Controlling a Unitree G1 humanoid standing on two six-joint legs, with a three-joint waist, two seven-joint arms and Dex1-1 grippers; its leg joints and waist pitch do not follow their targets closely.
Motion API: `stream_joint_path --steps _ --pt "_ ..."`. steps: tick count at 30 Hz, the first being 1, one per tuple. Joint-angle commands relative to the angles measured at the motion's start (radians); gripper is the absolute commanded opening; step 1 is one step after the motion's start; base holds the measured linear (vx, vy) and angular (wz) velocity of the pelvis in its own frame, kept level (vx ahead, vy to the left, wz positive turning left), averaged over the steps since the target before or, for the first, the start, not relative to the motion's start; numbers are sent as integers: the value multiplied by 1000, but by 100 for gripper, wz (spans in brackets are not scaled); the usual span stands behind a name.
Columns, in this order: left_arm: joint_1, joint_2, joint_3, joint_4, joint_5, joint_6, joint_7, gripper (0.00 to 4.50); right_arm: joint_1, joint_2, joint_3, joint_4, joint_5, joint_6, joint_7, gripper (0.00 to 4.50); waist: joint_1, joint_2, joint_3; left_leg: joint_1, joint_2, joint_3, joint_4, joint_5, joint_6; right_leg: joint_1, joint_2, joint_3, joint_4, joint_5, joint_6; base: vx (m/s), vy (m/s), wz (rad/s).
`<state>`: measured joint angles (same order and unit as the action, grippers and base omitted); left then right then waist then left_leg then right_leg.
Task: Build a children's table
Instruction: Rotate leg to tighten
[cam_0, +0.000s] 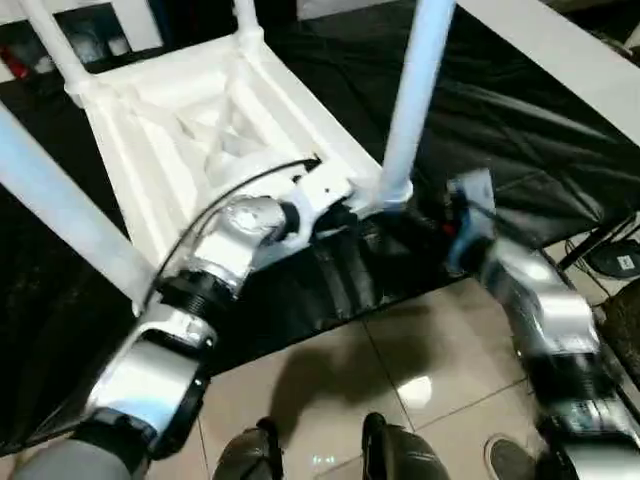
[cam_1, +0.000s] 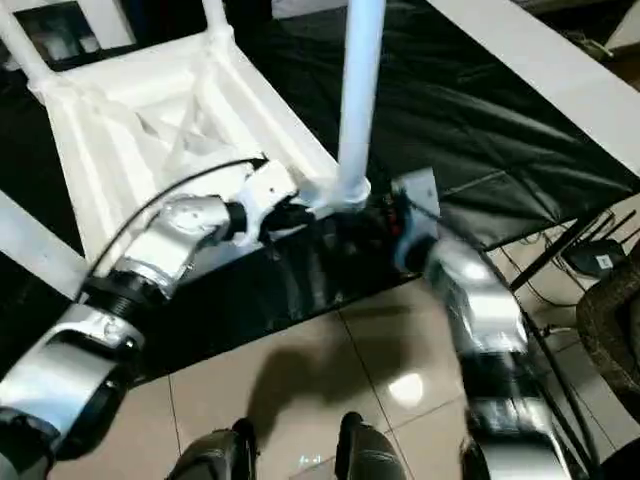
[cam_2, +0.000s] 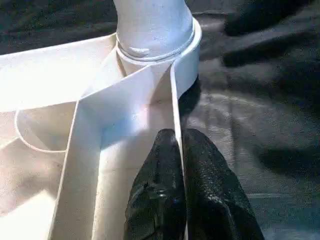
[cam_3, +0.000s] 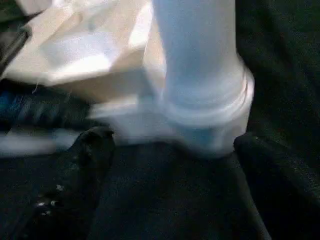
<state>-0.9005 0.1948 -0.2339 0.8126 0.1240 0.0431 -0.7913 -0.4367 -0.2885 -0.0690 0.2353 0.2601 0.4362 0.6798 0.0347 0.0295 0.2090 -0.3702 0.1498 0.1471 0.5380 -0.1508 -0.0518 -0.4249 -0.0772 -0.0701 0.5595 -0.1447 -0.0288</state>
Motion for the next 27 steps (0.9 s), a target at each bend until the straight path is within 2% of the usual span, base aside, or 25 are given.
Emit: stream_joint_path --steps 1,2,4,5,6,7,8,9,10,11,14,15,18,19,21,22,23,24,25,26,27 --pt "-12 44 -7 84 46 -32 5 0 83 -32 9 -171 56 56 41 449 11 -13 -83 0 58 -13 -55 -214 135 69 -75 54 -77 -358 -175 0 0 0" --pt "-12 44 -7 85 46 -32 5 0 85 -33 9 -174 57 57 41 449 13 -11 -83 0 59 -13 -56 -205 138 67 -75 54 -76 -342 -181 0 0 0" --pt "-25 48 -4 106 39 -44 -8 0 114 -25 -13 -212 60 55 12 449 8 -13 -90 -10 57 -15 -52 -168 134 73 -75 48 -68 -300 -194 0 0 0" --pt "-31 50 -4 116 33 -63 -20 0 128 -21 -25 -235 77 73 4 449 6 -12 -90 -9 55 -12 -50 -165 133 70 -75 48 -71 -301 -196 0 0 0" --pt "-39 50 -2 133 29 -84 -19 0 144 -25 -28 -262 81 84 0 449 8 -11 -95 -9 52 -8 -44 -139 137 70 -74 49 -68 -268 -207 0 0 0" --pt "-48 48 5 149 24 -94 -9 0 154 -27 -28 -281 85 94 -1 449 9 -6 -96 -11 54 -6 -41 -123 146 66 -70 46 -67 -216 -226 0 0 0" --pt "-48 48 5 149 24 -94 -9 0 154 -27 -28 -281 85 94 -1 449 10 -6 -95 -11 53 -6 -41 -128 145 68 -70 45 -66 -213 -229 0 0 0" --pt "-60 50 7 172 26 -146 12 0 172 -26 -31 -323 94 107 -14 449 10 -9 -97 -11 54 -6 -41 -132 144 70 -70 44 -65 -217 -232 0 0 0" --pt "-63 51 7 175 27 -155 17 0 175 -26 -31 -332 95 108 -16 449 13 -7 -96 -11 53 -6 -41 -136 144 70 -70 43 -68 -230 -222 0 0 0" --pt "-68 53 6 185 29 -175 24 43 184 -26 -31 -354 101 114 -21 450 12 -9 -96 -13 53 -9 -43 -144 139 72 -69 42 -68 -251 -211 0 0 0" --pt "-61 75 12 172 28 -212 38 53 201 -10 -40 -414 119 122 -55 450 11 -11 -96 -12 53 -9 -44 -165 119 71 -72 42 -72 -316 -185 0 0 0" --pt "-60 76 15 170 26 -214 41 60 202 -7 -42 -418 120 122 -58 450 11 -13 -100 -13 53 -8 -43 -155 117 71 -71 43 -70 -305 -184 0 0 0" --pt "-50 82 40 162 12 -250 68 87 212 3 -48 -443 122 129 -81 450 9 -11 -103 -13 54 -8 -40 -136 117 71 -70 43 -64 -256 -201 0 0 0" --pt "-38 82 68 152 -13 -262 79 93 221 8 -49 -453 118 129 -92 450 8 -13 -110 -13 52 -6 -36 -116 125 75 -69 43 -58 -200 -217 0 0 0" --pt "-8 64 162 103 -104 -247 116 105 226 36 -68 -475 122 140 -149 450 7 -12 -112 -16 52 -6 -34 -99 128 75 -70 43 -52 -167 -236 0 0 0" --pt "13 52 208 61 -152 -218 138 126 225 45 -72 -490 118 139 -177 450 6 -11 -114 -16 51 -4 -32 -93 133 75 -69 41 -50 -149 -247 0 0 0" --pt "26 45 235 33 -181 -199 152 126 225 50 -74 -499 115 138 -194 450 5 -15 -118 -16 53 -4 -29 -74 133 76 -69 42 -40 -115 -265 0 0 0" --pt "60 34 261 -34 -209 -169 173 126 227 52 -70 -511 87 128 -223 450 6 -13 -119 -17 51 -3 -28 -69 139 74 -67 41 -41 -107 -271 0 0 0" --pt "84 28 274 -77 -226 -152 185 133 229 54 -67 -520 66 122 -244 450 5 -13 -115 -13 58 -1 -29 -72 144 65 -66 41 -42 -122 -276 0 0 0" --pt "132 6 295 -172 -255 -83 214 133 226 47 -60 -530 47 184 -275 450 2 -25 -113 -13 55 3 -28 -83 148 63 -62 41 -45 -142 -266 0 0 0" --pt "187 -18 309 -273 -275 -29 252 133 225 31 -46 -543 31 241 -293 450 4 -22 -113 -14 58 0 -29 -78 145 70 -66 42 -37 -144 -270 0 0 0"
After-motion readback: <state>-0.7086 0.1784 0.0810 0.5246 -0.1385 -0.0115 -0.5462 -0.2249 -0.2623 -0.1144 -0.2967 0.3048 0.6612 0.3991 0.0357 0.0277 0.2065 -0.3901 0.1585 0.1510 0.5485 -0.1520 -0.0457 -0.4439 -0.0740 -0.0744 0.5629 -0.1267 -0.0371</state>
